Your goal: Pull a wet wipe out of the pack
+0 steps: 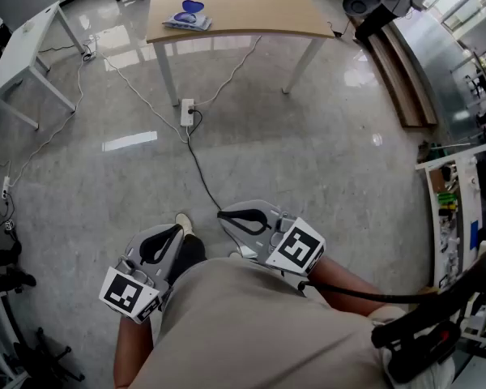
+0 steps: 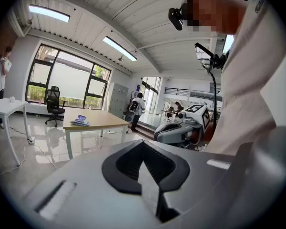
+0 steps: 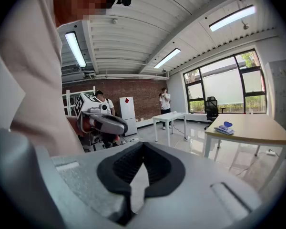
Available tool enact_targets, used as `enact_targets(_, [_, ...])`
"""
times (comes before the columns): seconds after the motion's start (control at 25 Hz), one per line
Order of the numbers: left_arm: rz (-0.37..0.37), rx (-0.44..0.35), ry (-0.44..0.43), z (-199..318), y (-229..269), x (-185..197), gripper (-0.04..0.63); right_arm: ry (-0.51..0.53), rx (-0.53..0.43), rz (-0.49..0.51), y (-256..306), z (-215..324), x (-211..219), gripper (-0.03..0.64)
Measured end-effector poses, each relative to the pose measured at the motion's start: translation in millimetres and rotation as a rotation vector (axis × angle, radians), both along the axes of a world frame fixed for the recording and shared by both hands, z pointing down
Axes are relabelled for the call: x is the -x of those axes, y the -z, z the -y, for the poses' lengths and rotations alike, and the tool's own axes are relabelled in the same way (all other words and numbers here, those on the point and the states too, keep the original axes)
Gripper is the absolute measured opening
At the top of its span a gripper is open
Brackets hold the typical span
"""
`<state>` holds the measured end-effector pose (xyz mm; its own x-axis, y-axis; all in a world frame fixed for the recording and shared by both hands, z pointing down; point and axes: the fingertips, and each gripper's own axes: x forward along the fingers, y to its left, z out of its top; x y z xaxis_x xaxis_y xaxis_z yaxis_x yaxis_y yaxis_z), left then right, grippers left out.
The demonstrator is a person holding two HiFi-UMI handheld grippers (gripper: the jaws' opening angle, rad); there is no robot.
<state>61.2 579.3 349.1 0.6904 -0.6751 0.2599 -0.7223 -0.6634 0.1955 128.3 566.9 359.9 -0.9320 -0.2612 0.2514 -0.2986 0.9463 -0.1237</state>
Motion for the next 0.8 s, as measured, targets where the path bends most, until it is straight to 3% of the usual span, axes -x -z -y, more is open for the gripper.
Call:
enact_targets(0.52, [-0.025,0.009,-0.111,105,-2,166,0.002,-0.126,0.017,-0.080,8,101,151,0.002])
enact_targets(0.8, [-0.067,-0.003,-0.122,137,-17,201,0.002,-0.138,0.020,-0.125,5,125,182,0.002])
